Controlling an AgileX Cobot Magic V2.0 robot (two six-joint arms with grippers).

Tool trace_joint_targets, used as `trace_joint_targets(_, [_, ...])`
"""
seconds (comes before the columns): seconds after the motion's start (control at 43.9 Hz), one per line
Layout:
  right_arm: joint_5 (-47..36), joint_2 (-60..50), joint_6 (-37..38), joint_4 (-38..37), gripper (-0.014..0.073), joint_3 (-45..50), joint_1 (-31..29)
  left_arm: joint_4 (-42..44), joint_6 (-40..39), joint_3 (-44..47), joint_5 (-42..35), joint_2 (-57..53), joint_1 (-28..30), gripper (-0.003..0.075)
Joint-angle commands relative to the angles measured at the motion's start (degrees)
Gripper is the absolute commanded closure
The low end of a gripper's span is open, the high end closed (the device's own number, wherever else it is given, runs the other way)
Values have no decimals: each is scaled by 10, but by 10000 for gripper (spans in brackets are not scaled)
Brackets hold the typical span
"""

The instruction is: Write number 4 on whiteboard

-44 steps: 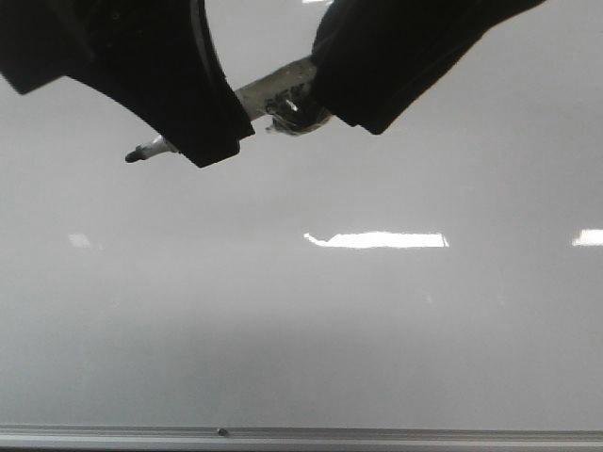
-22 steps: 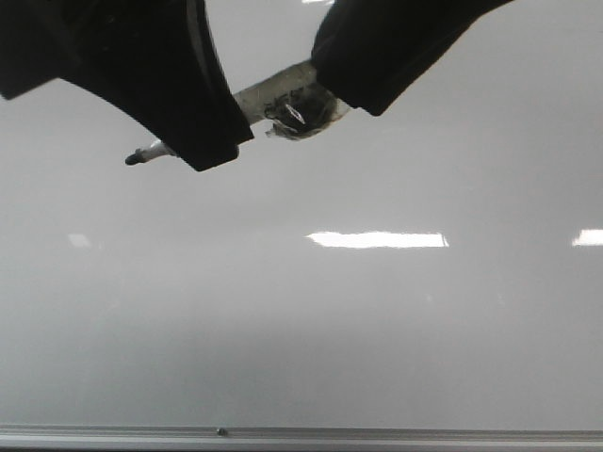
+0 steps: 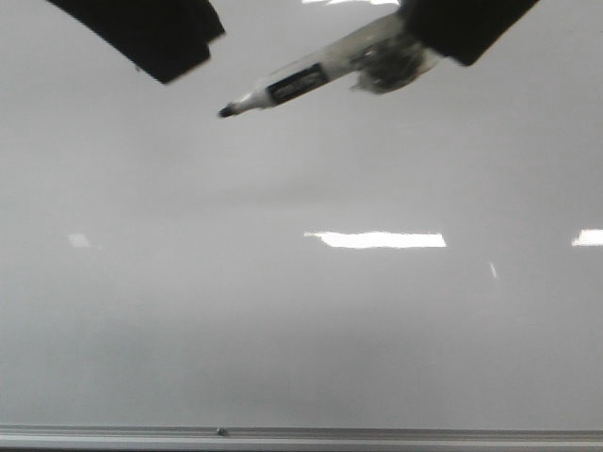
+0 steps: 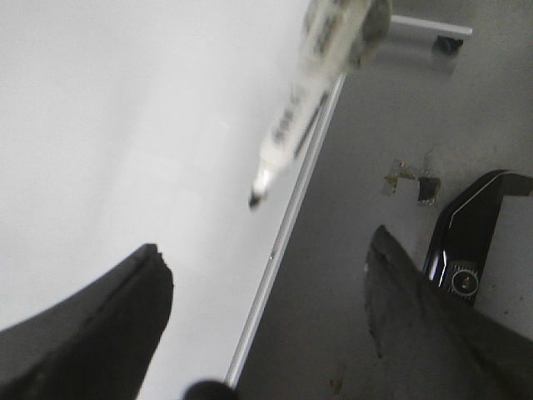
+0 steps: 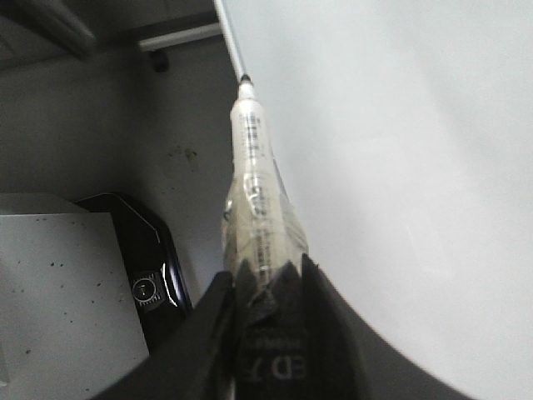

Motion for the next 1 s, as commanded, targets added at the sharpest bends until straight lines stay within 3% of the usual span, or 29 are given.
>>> trace_joint_targets(0.0, [18,-57,89,-25,664,-21,-32,7,-49,-7,-15,-51,-1,240])
trace_joint_targets(0.159, [53,-132,257,-103,664,-9,-76,66,-173,43,-19,-128,-1,240])
trace_joint_targets(0.296, [28,-213,360,-138,664,46,-92,104,-294,83,-32,-181,-1,240])
trace_joint_targets(0.546, [-91,-317,366,-139,664,161,-92,104,-309,110,-80,-209,-1,240])
trace_joint_targets(0.979, [-293,-283,367,-139,664,228,-92,104,-309,110,-82,-201,-1,240])
